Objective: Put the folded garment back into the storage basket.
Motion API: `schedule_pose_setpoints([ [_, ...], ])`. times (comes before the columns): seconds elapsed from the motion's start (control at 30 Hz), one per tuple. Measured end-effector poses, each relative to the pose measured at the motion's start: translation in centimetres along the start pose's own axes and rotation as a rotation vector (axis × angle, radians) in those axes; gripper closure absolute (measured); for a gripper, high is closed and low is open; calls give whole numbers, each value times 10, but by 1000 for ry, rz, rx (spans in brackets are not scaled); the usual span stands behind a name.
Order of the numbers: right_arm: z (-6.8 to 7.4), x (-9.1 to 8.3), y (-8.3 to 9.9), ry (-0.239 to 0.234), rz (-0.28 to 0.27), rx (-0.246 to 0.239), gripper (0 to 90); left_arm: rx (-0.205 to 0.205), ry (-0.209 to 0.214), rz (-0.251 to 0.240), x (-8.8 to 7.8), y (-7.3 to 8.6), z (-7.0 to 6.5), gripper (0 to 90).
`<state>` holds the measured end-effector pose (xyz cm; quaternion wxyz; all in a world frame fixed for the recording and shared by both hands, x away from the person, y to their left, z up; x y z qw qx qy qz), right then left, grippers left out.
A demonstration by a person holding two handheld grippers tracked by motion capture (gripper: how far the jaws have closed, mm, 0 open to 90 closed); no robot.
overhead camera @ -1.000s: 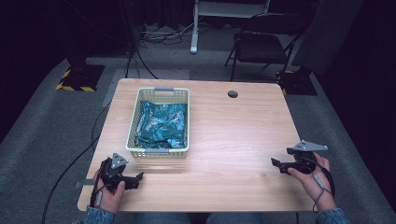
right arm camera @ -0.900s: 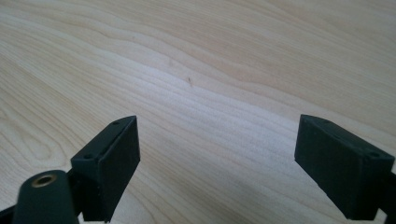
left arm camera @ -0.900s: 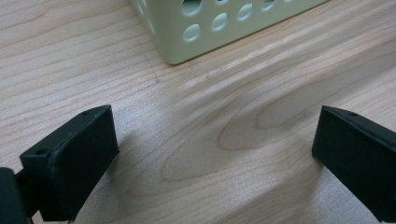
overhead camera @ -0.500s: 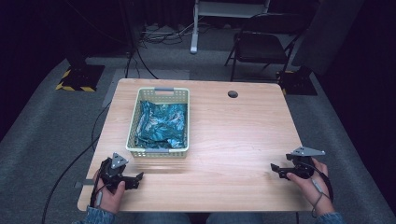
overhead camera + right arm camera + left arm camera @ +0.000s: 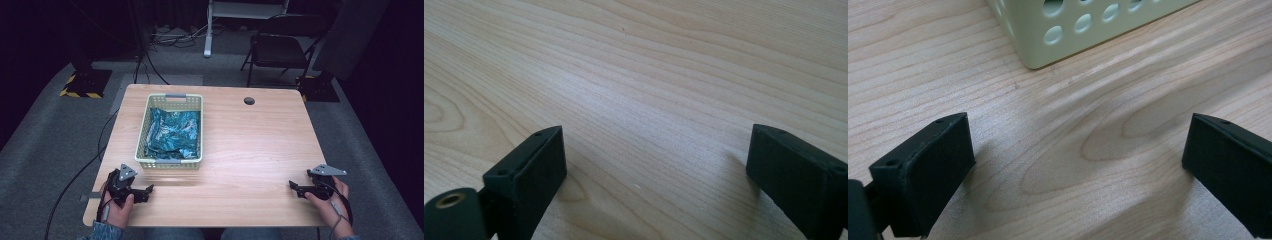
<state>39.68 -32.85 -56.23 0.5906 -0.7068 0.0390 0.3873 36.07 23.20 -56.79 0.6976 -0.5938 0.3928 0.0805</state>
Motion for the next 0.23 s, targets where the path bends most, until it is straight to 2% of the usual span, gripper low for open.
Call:
schedule_pose_setpoints([
  [0.23,0,0,0,-15,0,-5,86,0,0,0,0,0,0,2],
])
Point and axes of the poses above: each handheld gripper's, and its own axes: x roughly forward along the jaws, y roughly out of its underside, z roughly to its left, the point moved 8 cm from there along x, roughly forward along the jaws, and after that the axes turned 7 degrees about -z, right-handed, at the moved point
